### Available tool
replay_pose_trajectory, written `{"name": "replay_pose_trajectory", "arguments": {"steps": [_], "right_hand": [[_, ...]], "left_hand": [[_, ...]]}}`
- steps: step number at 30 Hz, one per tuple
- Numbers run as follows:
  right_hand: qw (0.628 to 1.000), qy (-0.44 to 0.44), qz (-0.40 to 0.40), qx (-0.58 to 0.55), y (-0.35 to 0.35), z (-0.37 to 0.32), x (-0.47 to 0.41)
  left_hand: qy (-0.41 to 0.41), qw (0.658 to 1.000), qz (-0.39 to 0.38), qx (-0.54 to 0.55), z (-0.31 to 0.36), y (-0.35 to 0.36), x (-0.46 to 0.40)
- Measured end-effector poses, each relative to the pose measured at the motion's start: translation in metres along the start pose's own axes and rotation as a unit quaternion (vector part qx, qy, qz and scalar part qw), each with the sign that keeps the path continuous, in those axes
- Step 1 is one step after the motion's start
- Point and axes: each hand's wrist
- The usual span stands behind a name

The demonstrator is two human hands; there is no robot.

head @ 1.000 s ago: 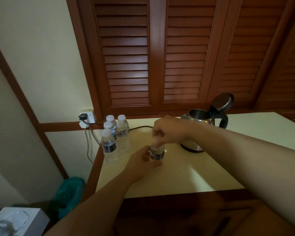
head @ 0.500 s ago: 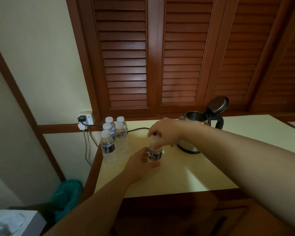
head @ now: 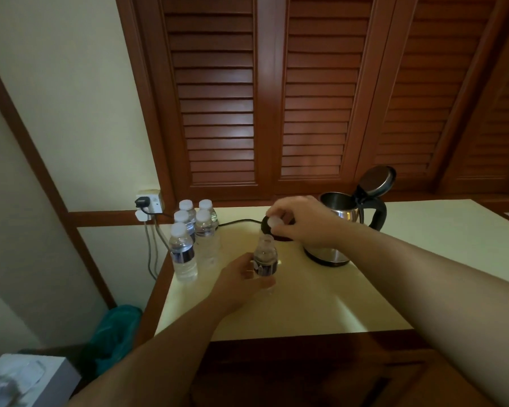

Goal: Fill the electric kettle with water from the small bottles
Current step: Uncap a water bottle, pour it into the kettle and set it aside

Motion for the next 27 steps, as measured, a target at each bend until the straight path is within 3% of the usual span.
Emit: {"name": "replay_pose_trajectory", "arguments": {"steps": [5,10,15,19,23,27], "right_hand": [[0.992,0.115,-0.049,0.024,0.016,0.065,0.039],[0.981,0.172,-0.092,-0.005,0.05,0.122,0.079],[0.978,0.193,-0.075,0.011,0.071,0.148,0.09],[0.969,0.245,-0.026,0.014,0.067,0.162,0.101],[0.946,0.282,-0.036,0.158,0.056,0.182,0.119],[0.938,0.329,-0.05,0.1,0.058,0.213,0.138]], "left_hand": [[0.012,1.0,0.02,0.0,0.009,0.011,-0.011],[0.047,0.997,0.067,0.004,0.041,0.026,-0.025],[0.075,0.991,0.11,0.01,0.075,0.026,-0.048],[0.089,0.991,0.098,0.026,0.104,0.021,-0.065],[0.136,0.987,0.078,-0.048,0.125,0.011,-0.079],[0.147,0.981,0.054,-0.117,0.138,0.004,-0.089]]}}
Point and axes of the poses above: each hand's wrist, its own x-axis away from the middle knuckle, its own y-axis out of the palm, z = x × y, and after that the axes turned 5 degrees about -z, right-handed
